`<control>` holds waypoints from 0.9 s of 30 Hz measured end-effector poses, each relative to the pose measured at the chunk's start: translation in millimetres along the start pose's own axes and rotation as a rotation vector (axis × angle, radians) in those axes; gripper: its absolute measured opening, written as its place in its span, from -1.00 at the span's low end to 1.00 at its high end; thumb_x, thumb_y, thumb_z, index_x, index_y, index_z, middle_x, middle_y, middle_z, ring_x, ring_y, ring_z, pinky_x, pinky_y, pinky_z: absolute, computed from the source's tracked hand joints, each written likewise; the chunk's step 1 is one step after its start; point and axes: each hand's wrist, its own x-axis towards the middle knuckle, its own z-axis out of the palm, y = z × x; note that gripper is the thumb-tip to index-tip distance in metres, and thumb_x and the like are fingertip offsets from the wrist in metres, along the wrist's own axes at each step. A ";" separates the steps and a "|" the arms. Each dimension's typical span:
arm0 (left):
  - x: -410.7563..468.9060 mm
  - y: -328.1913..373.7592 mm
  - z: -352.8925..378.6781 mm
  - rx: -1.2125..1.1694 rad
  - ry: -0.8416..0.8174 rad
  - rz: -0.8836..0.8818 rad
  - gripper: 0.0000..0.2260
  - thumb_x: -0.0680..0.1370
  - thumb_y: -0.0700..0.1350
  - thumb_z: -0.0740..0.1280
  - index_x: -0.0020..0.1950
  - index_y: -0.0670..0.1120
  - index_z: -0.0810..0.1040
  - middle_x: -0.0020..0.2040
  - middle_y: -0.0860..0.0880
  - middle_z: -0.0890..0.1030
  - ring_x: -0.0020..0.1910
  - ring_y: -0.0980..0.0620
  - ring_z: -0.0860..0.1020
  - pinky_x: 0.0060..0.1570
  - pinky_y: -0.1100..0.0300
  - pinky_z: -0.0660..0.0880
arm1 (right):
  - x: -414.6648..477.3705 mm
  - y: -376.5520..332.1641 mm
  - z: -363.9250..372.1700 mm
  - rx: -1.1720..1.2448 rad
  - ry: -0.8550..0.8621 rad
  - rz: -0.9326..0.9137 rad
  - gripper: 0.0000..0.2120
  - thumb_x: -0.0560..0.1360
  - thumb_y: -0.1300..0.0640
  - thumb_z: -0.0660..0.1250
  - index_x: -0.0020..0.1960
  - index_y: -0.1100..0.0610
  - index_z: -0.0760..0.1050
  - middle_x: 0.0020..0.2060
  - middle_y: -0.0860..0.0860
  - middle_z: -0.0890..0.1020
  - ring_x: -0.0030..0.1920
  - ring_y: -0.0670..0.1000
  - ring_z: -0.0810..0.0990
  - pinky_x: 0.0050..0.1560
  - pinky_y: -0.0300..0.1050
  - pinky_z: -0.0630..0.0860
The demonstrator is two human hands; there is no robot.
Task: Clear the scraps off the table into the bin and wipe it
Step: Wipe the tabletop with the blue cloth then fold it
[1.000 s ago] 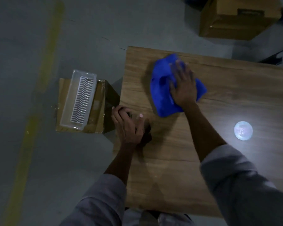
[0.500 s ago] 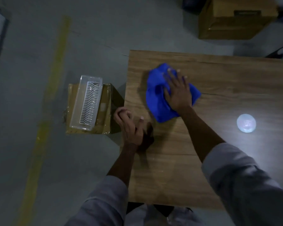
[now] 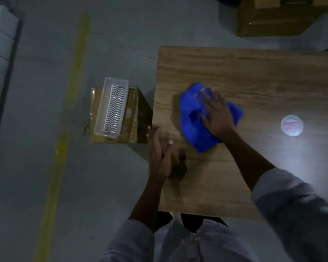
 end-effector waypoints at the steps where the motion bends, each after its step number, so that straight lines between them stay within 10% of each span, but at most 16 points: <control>1: -6.8 1.9 2.7 0.000 0.015 0.012 -0.43 0.62 0.10 0.24 0.59 -0.03 0.23 0.62 0.02 0.17 0.62 0.04 0.10 0.56 -0.02 0.16 | 0.4 -2.1 -1.0 0.014 0.054 0.214 -0.41 0.65 -0.14 -0.02 0.65 -0.06 0.02 0.65 0.01 0.08 0.64 0.20 0.00 0.56 0.31 0.07; 4: -20.9 6.5 4.4 0.032 0.099 0.065 -0.42 0.61 0.08 0.27 0.58 -0.10 0.26 0.64 -0.01 0.11 0.63 0.00 0.05 0.53 -0.23 0.19 | -22.6 -69.5 16.5 0.023 0.126 0.426 -0.36 0.64 -0.14 0.03 0.66 0.00 -0.02 0.65 0.06 0.02 0.63 0.22 -0.01 0.57 0.30 0.08; 10: -37.8 15.6 -5.7 0.358 0.164 0.223 -0.52 0.65 0.18 0.17 0.56 0.10 0.31 0.64 -0.01 0.08 0.62 -0.11 0.08 0.47 -0.28 0.22 | -91.0 -122.8 42.7 -0.057 -0.122 -0.614 -0.29 0.46 -0.19 0.41 0.52 0.08 0.36 0.50 0.10 0.42 0.54 0.17 0.17 0.54 0.25 0.11; 17: -61.5 3.7 -29.7 0.389 -0.086 0.231 -0.43 0.63 0.25 0.11 0.56 -0.03 0.34 0.60 0.01 0.22 0.63 0.04 -0.03 0.56 -0.17 0.10 | -97.8 -91.5 21.1 0.030 0.042 0.420 -0.38 0.68 -0.17 -0.01 0.66 -0.08 -0.13 0.65 -0.03 -0.10 0.64 0.18 -0.15 0.60 0.27 -0.17; 20: -82.4 -3.7 -40.2 0.422 -0.116 0.245 -0.47 0.64 0.25 0.12 0.57 0.06 0.33 0.62 0.04 0.18 0.63 0.06 -0.04 0.59 -0.06 0.06 | -147.8 -154.5 39.0 -0.030 -0.072 0.150 -0.34 0.65 -0.15 0.01 0.66 0.00 -0.11 0.65 0.05 -0.09 0.63 0.20 -0.21 0.57 0.21 -0.24; 24: -113.7 -21.0 -50.0 0.496 -0.205 0.244 -0.43 0.62 0.31 0.07 0.55 0.09 0.36 0.61 0.05 0.21 0.63 0.06 0.00 0.55 -0.09 0.15 | -195.5 -171.4 52.4 -0.024 -0.163 -0.279 -0.36 0.52 -0.17 0.10 0.55 0.05 0.30 0.52 0.09 0.39 0.57 0.21 0.23 0.58 0.22 0.07; 27: -130.1 -31.3 -52.2 0.529 -0.243 0.274 -0.38 0.61 0.38 0.02 0.56 0.08 0.34 0.63 0.04 0.17 0.64 0.05 -0.03 0.57 -0.07 0.12 | -198.8 -123.8 43.9 0.049 -0.162 -0.241 -0.40 0.57 -0.16 0.07 0.59 -0.07 0.26 0.62 -0.05 0.18 0.64 0.12 -0.01 0.59 0.23 -0.02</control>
